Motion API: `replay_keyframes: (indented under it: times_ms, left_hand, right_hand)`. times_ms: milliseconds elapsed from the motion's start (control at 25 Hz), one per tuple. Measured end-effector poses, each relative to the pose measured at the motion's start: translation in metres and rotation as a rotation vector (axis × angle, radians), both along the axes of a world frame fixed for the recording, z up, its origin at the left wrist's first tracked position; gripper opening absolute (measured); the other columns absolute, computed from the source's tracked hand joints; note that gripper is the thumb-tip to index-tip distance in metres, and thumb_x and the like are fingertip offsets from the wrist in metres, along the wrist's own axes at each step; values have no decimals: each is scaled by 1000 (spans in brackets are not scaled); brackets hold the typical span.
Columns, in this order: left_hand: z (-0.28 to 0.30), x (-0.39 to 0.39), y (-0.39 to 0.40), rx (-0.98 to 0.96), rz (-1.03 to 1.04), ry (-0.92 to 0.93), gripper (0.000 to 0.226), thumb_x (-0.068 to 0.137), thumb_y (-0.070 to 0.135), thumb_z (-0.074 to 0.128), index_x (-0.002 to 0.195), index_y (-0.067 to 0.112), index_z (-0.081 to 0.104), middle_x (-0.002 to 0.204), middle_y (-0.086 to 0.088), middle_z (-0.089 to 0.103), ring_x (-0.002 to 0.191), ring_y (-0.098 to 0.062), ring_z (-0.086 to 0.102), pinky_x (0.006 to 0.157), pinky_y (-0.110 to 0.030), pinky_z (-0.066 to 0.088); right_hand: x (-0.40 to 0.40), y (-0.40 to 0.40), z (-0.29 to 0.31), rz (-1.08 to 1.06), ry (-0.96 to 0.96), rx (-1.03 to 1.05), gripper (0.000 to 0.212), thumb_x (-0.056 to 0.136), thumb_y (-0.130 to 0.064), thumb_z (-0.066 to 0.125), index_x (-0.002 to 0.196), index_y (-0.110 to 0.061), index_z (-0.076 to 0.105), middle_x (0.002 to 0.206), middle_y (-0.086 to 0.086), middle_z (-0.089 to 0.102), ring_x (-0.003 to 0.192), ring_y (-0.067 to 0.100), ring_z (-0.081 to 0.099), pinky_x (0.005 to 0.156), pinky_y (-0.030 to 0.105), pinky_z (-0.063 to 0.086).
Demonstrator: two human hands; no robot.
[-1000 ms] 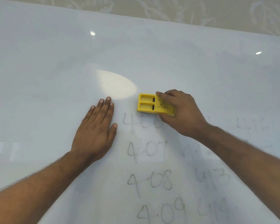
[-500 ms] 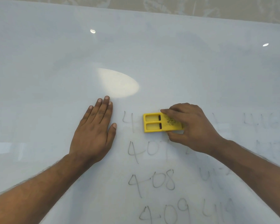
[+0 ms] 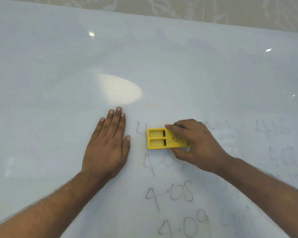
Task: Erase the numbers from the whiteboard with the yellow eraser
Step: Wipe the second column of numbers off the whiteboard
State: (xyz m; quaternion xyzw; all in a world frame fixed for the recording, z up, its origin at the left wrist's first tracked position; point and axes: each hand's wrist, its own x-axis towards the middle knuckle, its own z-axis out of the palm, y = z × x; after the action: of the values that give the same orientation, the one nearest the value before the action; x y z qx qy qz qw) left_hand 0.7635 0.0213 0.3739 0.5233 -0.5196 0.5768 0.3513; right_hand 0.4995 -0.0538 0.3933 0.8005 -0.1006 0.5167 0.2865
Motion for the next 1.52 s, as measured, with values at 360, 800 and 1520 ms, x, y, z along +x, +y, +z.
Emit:
replay_keyframes:
  times_ms: [360, 800, 1520]
  left_hand:
    - [-2, 0, 2, 24, 5, 5, 63, 103, 34, 23, 158, 3, 20, 168, -10, 15, 156, -25, 13, 127, -43, 16]
    - [-5, -1, -1, 3, 44, 24, 64, 104, 38, 21, 159, 7, 17, 169, -5, 11, 157, -19, 9, 127, -38, 9]
    - [-26, -5, 1, 1, 28, 60, 61, 104, 35, 24, 158, 7, 20, 168, -5, 14, 156, -20, 11, 127, -41, 13]
  right_hand:
    - [6, 13, 25, -121, -157, 35, 62, 80, -25, 76, 136, -16, 52, 116, 4, 61, 99, 28, 54, 86, 40, 43]
    - [-1, -2, 19, -88, 121, -194, 58, 82, -31, 72, 133, -12, 54, 110, 6, 63, 94, 29, 57, 80, 40, 46]
    - [-28, -22, -12, -104, 76, -249, 55, 86, -38, 64, 133, -11, 55, 107, 5, 63, 91, 28, 59, 78, 35, 43]
